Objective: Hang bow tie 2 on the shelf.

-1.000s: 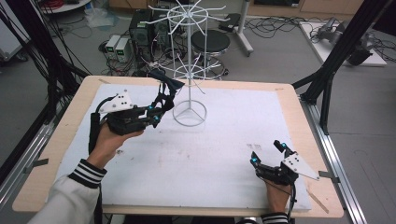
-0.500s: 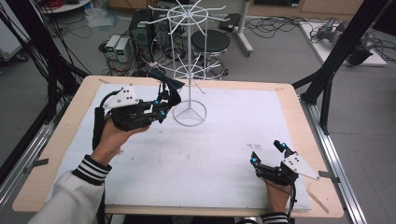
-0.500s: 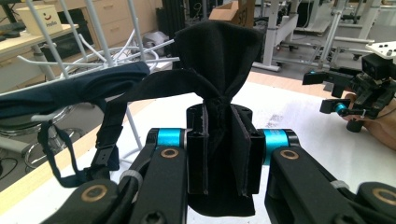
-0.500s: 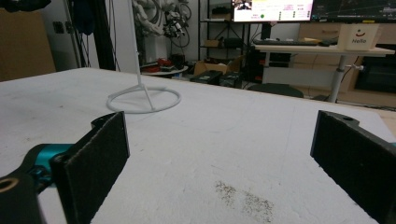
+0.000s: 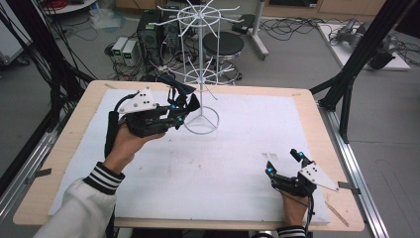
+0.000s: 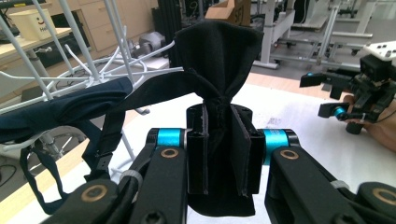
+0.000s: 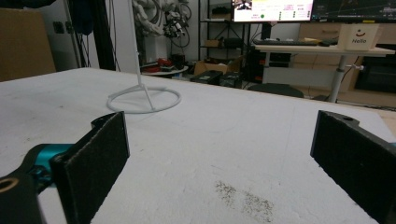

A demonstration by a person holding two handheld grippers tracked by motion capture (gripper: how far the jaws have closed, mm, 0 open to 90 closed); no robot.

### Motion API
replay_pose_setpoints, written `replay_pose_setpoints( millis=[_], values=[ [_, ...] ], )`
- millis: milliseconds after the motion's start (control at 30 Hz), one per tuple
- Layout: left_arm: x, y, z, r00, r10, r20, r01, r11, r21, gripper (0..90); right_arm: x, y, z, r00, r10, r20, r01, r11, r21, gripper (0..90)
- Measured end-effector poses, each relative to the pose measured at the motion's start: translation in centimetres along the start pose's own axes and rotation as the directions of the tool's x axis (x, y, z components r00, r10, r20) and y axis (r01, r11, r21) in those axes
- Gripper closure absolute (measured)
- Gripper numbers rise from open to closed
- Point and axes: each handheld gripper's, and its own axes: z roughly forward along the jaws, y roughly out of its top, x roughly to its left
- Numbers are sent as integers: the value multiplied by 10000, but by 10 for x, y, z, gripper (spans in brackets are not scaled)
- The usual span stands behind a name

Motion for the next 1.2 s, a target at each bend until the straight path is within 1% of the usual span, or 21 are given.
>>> replay_pose_setpoints(
  millis=[200,400,633,767,867,967,1200],
  values=[
    [2,3,5,10000,-11,-59,11,10000,-47,772,0,0,0,10000,16,-13,-16,10000,-8,37],
    [4,7,9,9999,103,-94,-102,9999,91,771,0,0,0,10000,16,-7,-16,10000,-25,37],
    [6,11,15,9999,89,-136,-87,9998,166,771,0,0,0,10000,43,-16,-43,10000,-20,37],
    [6,10,17,9998,150,-128,-147,9995,280,771,0,0,0,10000,51,-19,-51,10000,-26,37],
    [5,9,19,10000,66,-67,-64,9996,267,772,0,0,0,10000,75,-28,-75,10000,-3,37],
    [4,8,20,9999,135,-83,-132,9993,343,771,0,0,0,10000,76,-31,-76,10000,-6,37],
    [3,2,25,10000,40,-55,-38,9990,455,771,0,0,0,10000,39,-34,-39,10000,-1,37]
  ],
)
